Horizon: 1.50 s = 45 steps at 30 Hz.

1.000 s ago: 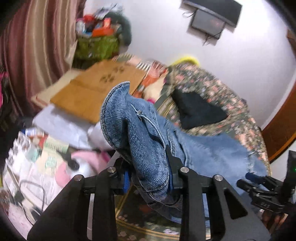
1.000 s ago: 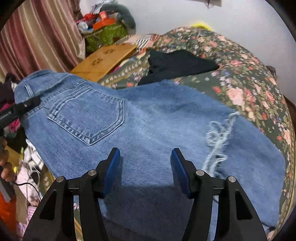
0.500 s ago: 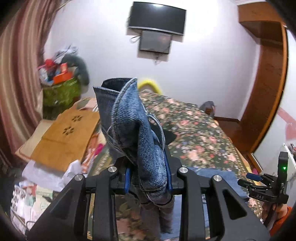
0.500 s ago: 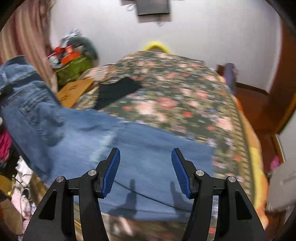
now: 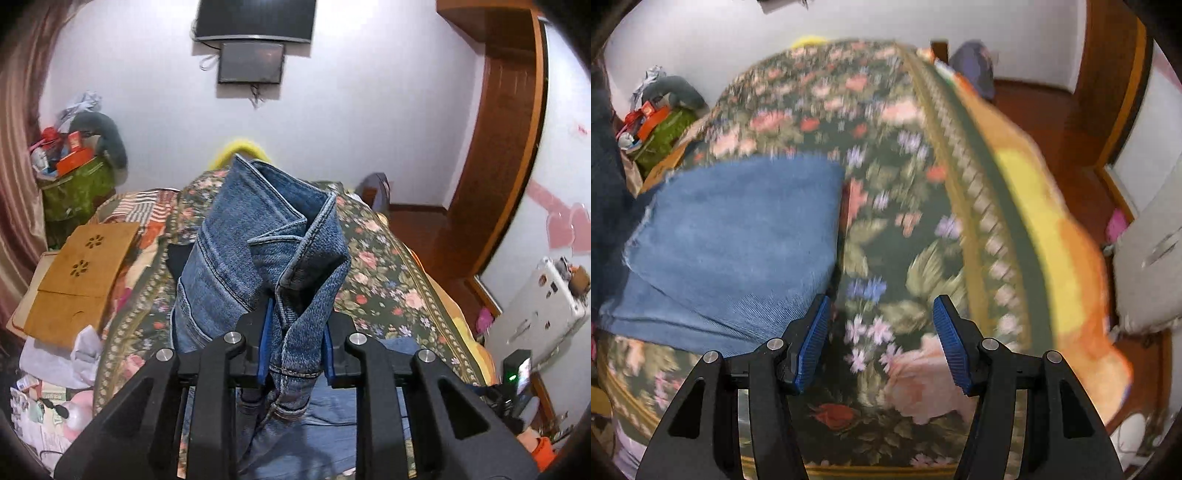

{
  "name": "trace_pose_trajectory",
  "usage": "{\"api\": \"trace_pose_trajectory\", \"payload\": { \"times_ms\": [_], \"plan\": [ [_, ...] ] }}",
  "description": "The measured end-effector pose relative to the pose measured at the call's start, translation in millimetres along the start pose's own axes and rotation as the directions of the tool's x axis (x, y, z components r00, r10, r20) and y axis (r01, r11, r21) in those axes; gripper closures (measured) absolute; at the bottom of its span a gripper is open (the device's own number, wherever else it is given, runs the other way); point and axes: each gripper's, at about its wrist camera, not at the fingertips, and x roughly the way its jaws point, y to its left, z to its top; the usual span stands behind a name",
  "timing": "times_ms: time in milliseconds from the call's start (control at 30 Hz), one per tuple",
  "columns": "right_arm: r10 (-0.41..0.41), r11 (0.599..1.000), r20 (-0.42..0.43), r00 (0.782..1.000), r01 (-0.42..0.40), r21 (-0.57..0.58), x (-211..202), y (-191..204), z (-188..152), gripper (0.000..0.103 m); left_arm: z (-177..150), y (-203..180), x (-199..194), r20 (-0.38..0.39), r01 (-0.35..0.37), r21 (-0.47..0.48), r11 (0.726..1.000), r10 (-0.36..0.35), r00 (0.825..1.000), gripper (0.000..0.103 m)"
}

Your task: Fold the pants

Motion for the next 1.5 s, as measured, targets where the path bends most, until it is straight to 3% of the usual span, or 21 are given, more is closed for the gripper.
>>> {"api": "trace_pose_trajectory", "payload": {
  "times_ms": [100, 300, 533, 667, 767, 933, 1033, 1133, 1167, 1333, 1500],
  "plan": [
    [-0.028, 0.999, 0.032, 0.999, 0.029, -0.037, -0.1, 8.1, -7.4, 0.048, 1.7, -18.6, 9.2, -0.007, 0.017, 0.027, 0.999, -0.017, 1.0, 0.083],
    [0.018, 0.999, 0.029, 0.999, -0.017, -0.028, 1.0, -3.1, -6.1, 0.048, 12.0, -67.1, 20.7, -0.014, 0.104, 0.061, 0.993, -0.104, 0.995, 0.083],
    [0.042, 0.999, 0.032, 0.999, -0.042, -0.02, 2.4, -7.9, -8.7, 0.047, -3.7, -138.7, 49.7, -0.104, 0.225, 0.149, 0.963, -0.211, 0.972, 0.083],
    [0.053, 0.999, 0.032, 0.998, -0.052, -0.015, 2.0, -9.0, -8.5, 0.047, -40.7, -174.6, 76.9, -0.218, 0.284, 0.195, 0.939, -0.241, 0.946, 0.083],
    [0.06, 0.998, 0.033, 0.998, -0.06, -0.012, 1.4, -10.2, -8.9, 0.047, -72.6, -191.6, 103.8, -0.307, 0.285, 0.23, 0.93, -0.209, 0.929, 0.083],
    [0.066, 0.998, 0.029, 0.997, -0.066, -0.004, 0.2, -11.9, -8.7, 0.048, -106.9, -199.2, 135.9, -0.439, 0.306, 0.203, 0.93, -0.192, 0.877, 0.081],
    [0.066, 0.998, 0.023, 0.998, -0.066, -0.003, -1.7, -11.9, -10.6, 0.048, -108.8, -204.7, 135.4, -0.466, 0.332, 0.201, 0.922, -0.208, 0.86, 0.073],
    [0.069, 0.998, 0.016, 0.997, -0.069, 0.006, -4.1, -13.6, -12.7, 0.048, -102.8, -207.3, 126.0, -0.48, 0.365, 0.196, 0.91, -0.236, 0.845, 0.042],
    [0.068, 0.998, 0.014, 0.998, -0.068, 0.01, -5.2, -14.1, -13.7, 0.048, -99.0, -204.9, 118.5, -0.456, 0.364, 0.189, 0.912, -0.247, 0.855, 0.036],
    [0.052, 0.999, 0.002, 0.999, -0.052, 0.014, -12.5, -14.2, -19.9, 0.048, -67.0, -181.0, 97.8, -0.369, 0.319, 0.203, 0.926, -0.229, 0.901, 0.033],
    [0.046, 0.999, 0.01, 0.999, -0.046, 0.002, -27.0, -8.7, -26.8, 0.048, -29.9, -128.0, 106.8, -0.285, 0.159, 0.245, 0.956, -0.085, 0.955, 0.017]
  ]
}}
